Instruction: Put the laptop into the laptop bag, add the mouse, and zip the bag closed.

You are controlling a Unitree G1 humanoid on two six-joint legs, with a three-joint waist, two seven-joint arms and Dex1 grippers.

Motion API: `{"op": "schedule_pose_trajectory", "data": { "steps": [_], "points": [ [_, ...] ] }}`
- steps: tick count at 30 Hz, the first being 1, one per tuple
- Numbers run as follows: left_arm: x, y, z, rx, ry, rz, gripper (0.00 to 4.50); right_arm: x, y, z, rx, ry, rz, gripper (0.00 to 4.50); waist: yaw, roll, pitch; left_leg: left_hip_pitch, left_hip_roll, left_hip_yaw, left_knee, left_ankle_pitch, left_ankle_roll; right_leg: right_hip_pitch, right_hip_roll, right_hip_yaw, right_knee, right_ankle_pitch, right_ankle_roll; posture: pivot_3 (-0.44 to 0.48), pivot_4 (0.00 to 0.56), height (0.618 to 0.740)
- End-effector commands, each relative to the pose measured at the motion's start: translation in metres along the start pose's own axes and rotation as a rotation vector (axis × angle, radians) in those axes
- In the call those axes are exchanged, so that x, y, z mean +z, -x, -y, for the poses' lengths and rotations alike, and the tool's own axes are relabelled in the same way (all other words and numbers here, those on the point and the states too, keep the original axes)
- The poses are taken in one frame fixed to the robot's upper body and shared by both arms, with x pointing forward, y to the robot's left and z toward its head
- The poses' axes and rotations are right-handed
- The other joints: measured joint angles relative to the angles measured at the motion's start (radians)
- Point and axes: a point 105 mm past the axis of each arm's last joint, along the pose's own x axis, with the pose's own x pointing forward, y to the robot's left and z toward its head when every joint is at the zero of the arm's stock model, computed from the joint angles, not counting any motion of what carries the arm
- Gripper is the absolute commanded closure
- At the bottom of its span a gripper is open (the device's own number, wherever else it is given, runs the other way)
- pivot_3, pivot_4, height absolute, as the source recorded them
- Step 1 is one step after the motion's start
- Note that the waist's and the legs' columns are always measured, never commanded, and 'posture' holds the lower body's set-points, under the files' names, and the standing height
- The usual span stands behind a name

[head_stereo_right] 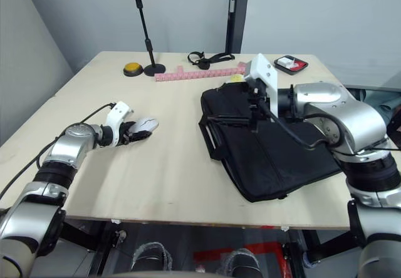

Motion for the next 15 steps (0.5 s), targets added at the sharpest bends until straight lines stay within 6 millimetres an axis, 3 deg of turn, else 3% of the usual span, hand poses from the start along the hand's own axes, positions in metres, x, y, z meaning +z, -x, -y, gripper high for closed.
{"op": "schedule_pose_trajectory", "data": {
  "steps": [1,3,6,15],
  "points": [
    [0.026,0.017,0.009,-0.114,-0.117,0.061,1.65,-0.030,-0.016,0.025,-0.193,-0.200,-0.104,0.00,-0.004,-0.001,-0.001,-0.001,0.000,0.000,0.000,0.000,0.000,-0.001,0.000,0.000,0.000,0.000,0.000,0.000,0.150,0.739],
    [0.040,0.025,0.028,-0.243,-0.177,0.121,1.65,-0.051,-0.023,0.037,-0.304,-0.313,-0.175,0.00,-0.002,-0.001,-0.001,-0.001,0.001,0.000,-0.001,0.002,-0.004,-0.003,0.002,-0.001,0.000,0.000,0.000,0.000,0.150,0.739],
    [0.054,0.036,0.045,-0.356,-0.212,0.174,1.65,-0.079,-0.026,0.045,-0.445,-0.322,-0.296,0.00,0.009,0.000,-0.001,-0.004,0.001,0.000,-0.006,0.005,-0.009,-0.006,0.001,-0.002,-0.001,0.000,0.000,0.000,0.150,0.739],
    [0.062,0.042,0.064,-0.477,-0.274,0.197,1.65,-0.100,-0.043,0.035,-0.565,-0.314,-0.406,0.00,0.006,0.000,0.000,-0.005,0.001,0.000,-0.015,0.006,-0.011,-0.006,0.001,-0.005,-0.010,0.000,0.000,0.000,0.150,0.739]
  ]
}}
